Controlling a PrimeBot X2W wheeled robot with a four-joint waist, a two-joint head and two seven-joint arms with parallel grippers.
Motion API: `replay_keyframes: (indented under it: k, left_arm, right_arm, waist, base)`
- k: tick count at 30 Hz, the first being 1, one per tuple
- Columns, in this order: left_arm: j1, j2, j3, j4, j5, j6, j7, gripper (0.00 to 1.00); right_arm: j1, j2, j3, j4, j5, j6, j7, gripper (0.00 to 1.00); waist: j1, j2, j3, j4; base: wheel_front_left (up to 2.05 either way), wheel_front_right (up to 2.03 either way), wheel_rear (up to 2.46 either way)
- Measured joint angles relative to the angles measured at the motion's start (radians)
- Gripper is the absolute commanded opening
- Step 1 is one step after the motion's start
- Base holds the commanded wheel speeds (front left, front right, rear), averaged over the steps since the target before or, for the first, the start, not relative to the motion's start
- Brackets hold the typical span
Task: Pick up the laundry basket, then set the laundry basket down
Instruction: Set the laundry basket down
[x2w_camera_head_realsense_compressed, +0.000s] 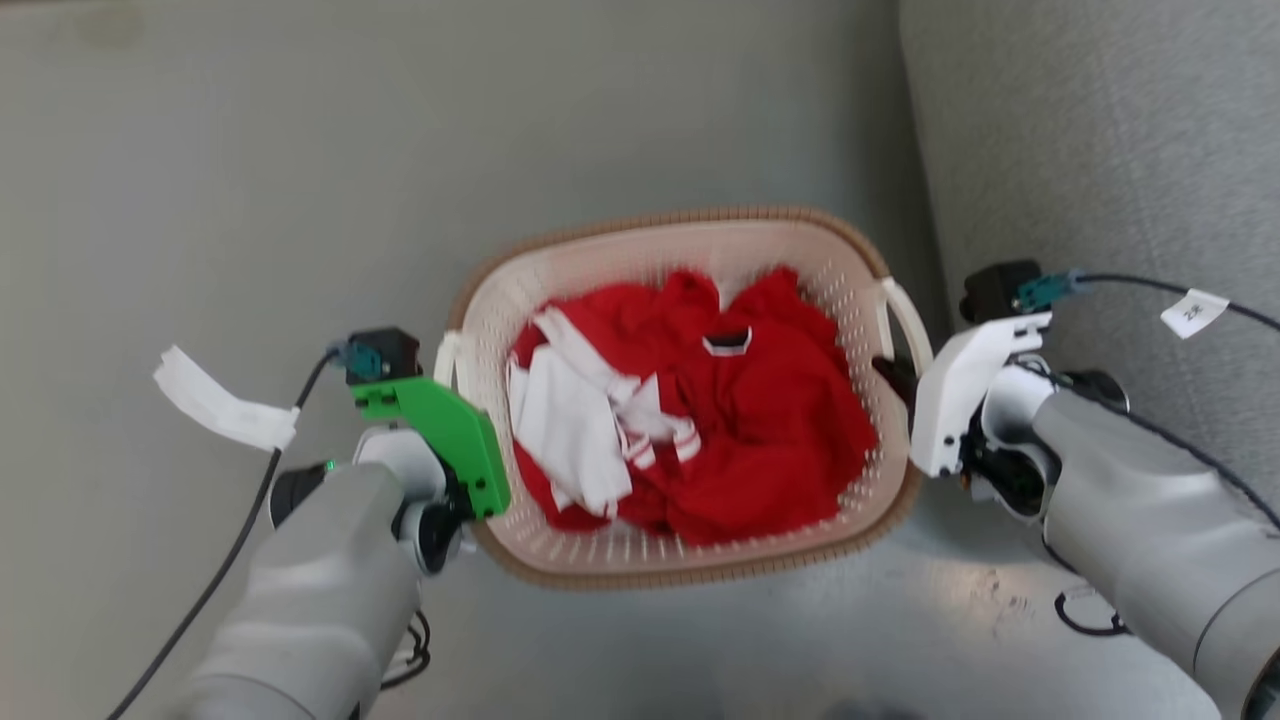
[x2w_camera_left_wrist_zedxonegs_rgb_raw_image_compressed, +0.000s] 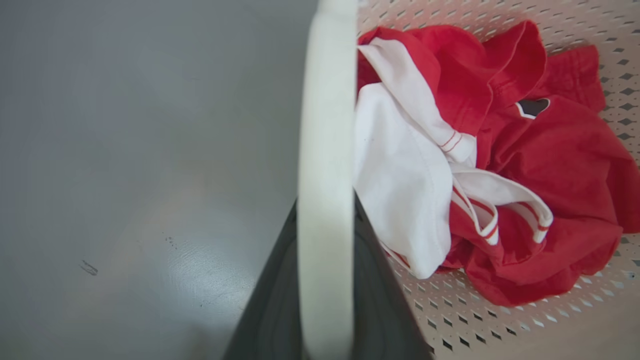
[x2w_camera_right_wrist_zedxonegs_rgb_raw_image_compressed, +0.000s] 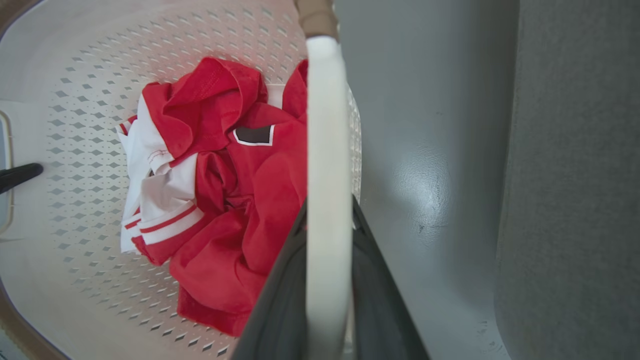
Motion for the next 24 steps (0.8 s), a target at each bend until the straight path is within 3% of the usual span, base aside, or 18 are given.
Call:
replay_keyframes:
  k: [24]
  left_arm:
    - [-0.149,0.007,-0.003,-0.035,0.014,0.048,-0.182,0.00]
  right_arm:
    - [-0.121,-0.028,-0.017,-0.030,0.004,0.000,-0.184,0.00]
  waist:
    - [0.0001,0.0000,0.316,0.023]
  base:
    - [0.00,0.00,0.00]
